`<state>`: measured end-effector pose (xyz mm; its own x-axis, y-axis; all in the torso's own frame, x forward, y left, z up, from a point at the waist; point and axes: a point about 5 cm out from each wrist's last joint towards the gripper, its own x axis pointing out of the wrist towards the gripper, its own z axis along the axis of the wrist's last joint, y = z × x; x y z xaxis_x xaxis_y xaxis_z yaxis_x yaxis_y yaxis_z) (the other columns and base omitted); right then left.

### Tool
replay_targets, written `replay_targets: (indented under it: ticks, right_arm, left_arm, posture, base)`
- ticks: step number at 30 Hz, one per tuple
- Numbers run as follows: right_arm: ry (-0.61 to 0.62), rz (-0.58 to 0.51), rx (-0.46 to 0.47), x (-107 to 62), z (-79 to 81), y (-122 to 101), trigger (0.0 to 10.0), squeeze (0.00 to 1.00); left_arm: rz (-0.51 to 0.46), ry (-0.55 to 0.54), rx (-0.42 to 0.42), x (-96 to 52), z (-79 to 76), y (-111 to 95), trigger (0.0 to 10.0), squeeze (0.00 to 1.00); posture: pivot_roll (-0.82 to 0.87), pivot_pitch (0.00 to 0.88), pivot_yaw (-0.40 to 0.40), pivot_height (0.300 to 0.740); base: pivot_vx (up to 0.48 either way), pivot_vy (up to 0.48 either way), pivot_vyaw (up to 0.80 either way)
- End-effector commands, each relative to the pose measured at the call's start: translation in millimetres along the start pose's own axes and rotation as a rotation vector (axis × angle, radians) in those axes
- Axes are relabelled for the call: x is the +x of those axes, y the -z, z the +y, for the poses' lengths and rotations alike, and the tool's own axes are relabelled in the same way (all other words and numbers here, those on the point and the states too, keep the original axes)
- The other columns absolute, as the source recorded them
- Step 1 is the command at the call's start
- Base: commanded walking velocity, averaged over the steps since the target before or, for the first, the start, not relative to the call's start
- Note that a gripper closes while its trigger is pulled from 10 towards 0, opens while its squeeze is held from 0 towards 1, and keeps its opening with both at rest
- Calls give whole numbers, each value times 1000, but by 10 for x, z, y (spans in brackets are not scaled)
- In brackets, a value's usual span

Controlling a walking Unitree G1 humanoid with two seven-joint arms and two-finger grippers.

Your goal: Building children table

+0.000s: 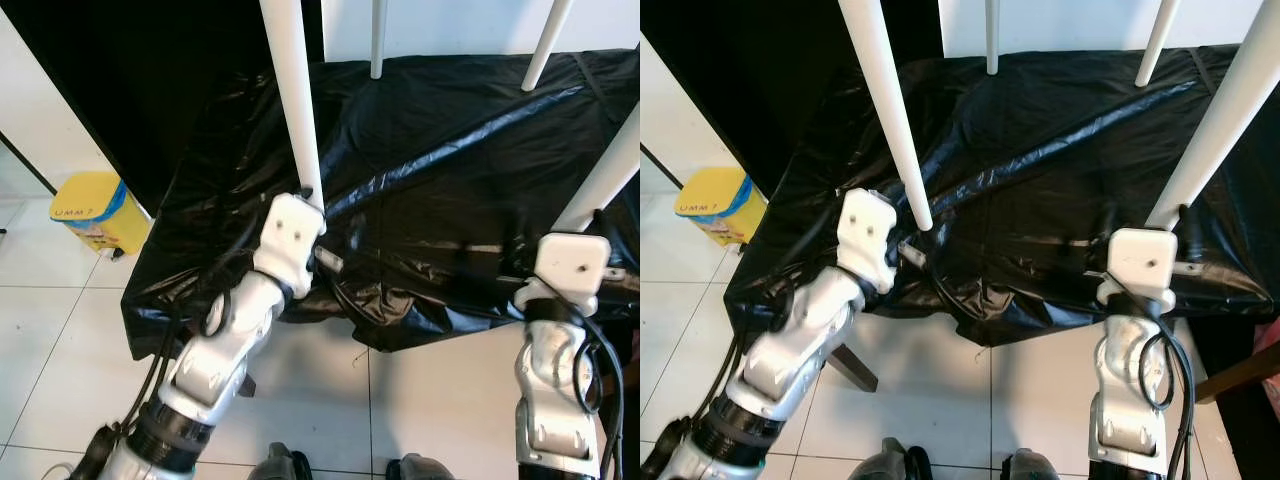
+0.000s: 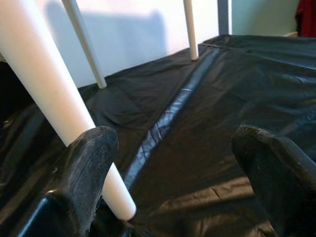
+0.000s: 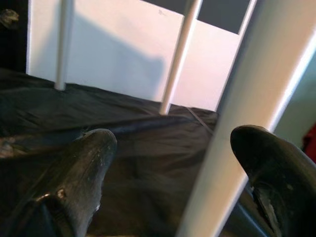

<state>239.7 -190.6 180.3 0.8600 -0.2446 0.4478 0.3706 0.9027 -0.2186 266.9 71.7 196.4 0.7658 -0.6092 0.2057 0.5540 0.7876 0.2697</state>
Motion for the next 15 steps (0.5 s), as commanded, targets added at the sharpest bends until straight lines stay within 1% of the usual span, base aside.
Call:
replay_targets:
  ticks: [1,2,3,4,5,9,10,11,12,13,14,15]
  right_arm:
    - [-67,16,45,-113,70,49,10000,0]
    - [-114,31,69,-182,107,82,10000,0]
    - [-114,31,69,-182,107,82,10000,0]
    - [-159,56,102,-243,144,120,10000,0]
    - [-159,56,102,-243,144,120,10000,0]
    - [-363,101,196,-401,274,203,10000,0]
    - [-363,101,196,-401,274,203,10000,0]
    - [-418,113,217,-436,305,223,10000,0]
    - [-418,113,217,-436,305,223,10000,0]
    - [-472,134,238,-473,327,263,10000,0]
    - [-556,151,254,-529,356,309,10000,0]
    - [-556,151,254,-529,356,309,10000,0]
  left_arm:
    - [-8,55,18,-90,-56,25,10000,0]
    - [5,64,11,-147,-74,73,10000,0]
    - [5,64,11,-147,-74,73,10000,0]
    - [23,66,5,-200,-84,120,10000,0]
    - [23,66,5,-200,-84,120,10000,0]
    - [68,93,-30,-386,-130,242,10000,0]
    - [68,93,-30,-386,-130,242,10000,0]
    - [76,100,-38,-423,-140,268,10000,0]
    - [76,100,-38,-423,-140,268,10000,0]
    - [86,110,-56,-471,-154,311,10000,0]
    - [103,130,-72,-540,-175,374,10000,0]
    - [103,130,-72,-540,-175,374,10000,0]
  posture:
    - [-111,102,39,740]
    - [-111,103,39,740]
    - [-111,103,39,740]
    - [-110,105,38,740]
    - [-110,105,38,740]
    - [-108,105,39,740]
    - [-108,105,39,740]
    - [-107,104,39,740]
    - [-107,104,39,740]
    - [-105,103,38,740]
    - [-103,103,38,740]
    - [-103,103,38,740]
  base:
    - [0,0,0]
    - [0,0,0]
    - [0,0,0]
    - [0,0,0]
    - [0,0,0]
    - [0,0,0]
    - [0,0,0]
    - [0,0,0]
    - [0,0,0]
    - [0,0,0]
    - [0,0,0]
    - [0,0,0]
